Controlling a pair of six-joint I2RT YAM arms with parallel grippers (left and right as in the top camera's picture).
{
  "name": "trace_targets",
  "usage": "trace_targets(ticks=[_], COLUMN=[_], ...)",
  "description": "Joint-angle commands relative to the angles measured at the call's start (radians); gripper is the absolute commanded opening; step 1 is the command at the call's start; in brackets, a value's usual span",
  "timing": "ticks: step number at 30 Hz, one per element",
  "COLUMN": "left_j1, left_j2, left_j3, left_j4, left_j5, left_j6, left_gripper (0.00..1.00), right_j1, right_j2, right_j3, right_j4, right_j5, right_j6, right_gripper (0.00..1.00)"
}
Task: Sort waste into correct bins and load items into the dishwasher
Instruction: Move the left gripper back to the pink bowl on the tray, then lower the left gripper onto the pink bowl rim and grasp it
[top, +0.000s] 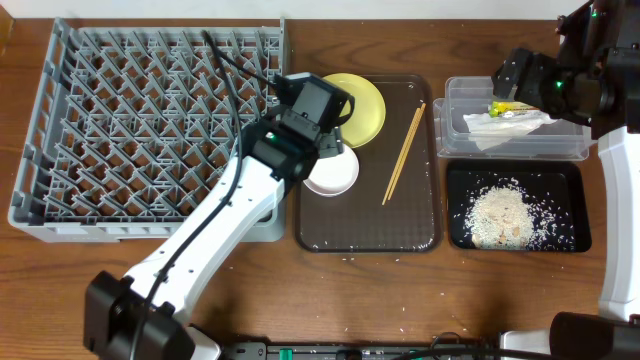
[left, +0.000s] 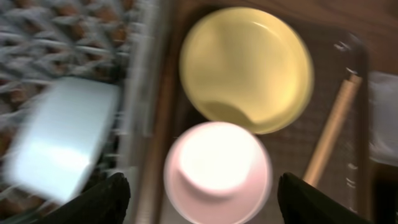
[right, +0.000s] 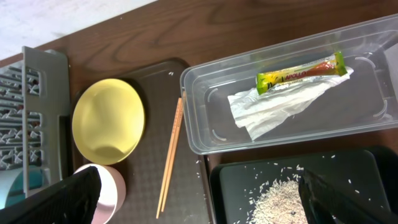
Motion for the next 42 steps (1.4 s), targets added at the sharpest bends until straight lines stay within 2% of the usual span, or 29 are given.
trace_targets(ticks=[1, 4, 8, 15, 27, 36, 42], left_j1=[-0.009, -0.009, -0.009, -0.013, -0.066, -0.130, -0.184], left_j2=[0.074, 0.145, 0.225, 0.280, 0.359, 0.359, 0.359], left_j3=[0.007, 0.007, 0.007, 0.007, 0.007, 0.007, 0.009], left_j4=[0.013, 0.006, 0.012, 0.037, 0.099, 0.185, 0.230], left_j5=[0.098, 0.104, 0.172, 0.196, 0.200, 0.320, 0.322], left_j6=[0.029, 0.029, 0.029, 0.010, 0.002, 0.004, 0.086], left_gripper=[0.76, 0.72, 0.61, 0.47, 0.48, 0.48, 0.48], right_j1=[-0.005, -0.005, -0.005, -0.005, -0.005, -0.005, -0.005], right_j2=[0.001, 0.001, 0.001, 0.001, 0.001, 0.001, 0.001], right_j3=[0.010, 0.010, 0.010, 0.010, 0.010, 0.010, 0.010], right_j4=[-0.001, -0.001, -0.001, -0.001, -0.001, -0.001, -0.001], right_j5=[0.006, 0.006, 0.006, 0.006, 0.006, 0.006, 0.006], right_j6=[0.010, 0.010, 0.010, 0.010, 0.010, 0.010, 0.010], right_gripper=[0.99, 0.99, 0.99, 0.99, 0.99, 0.99, 0.99])
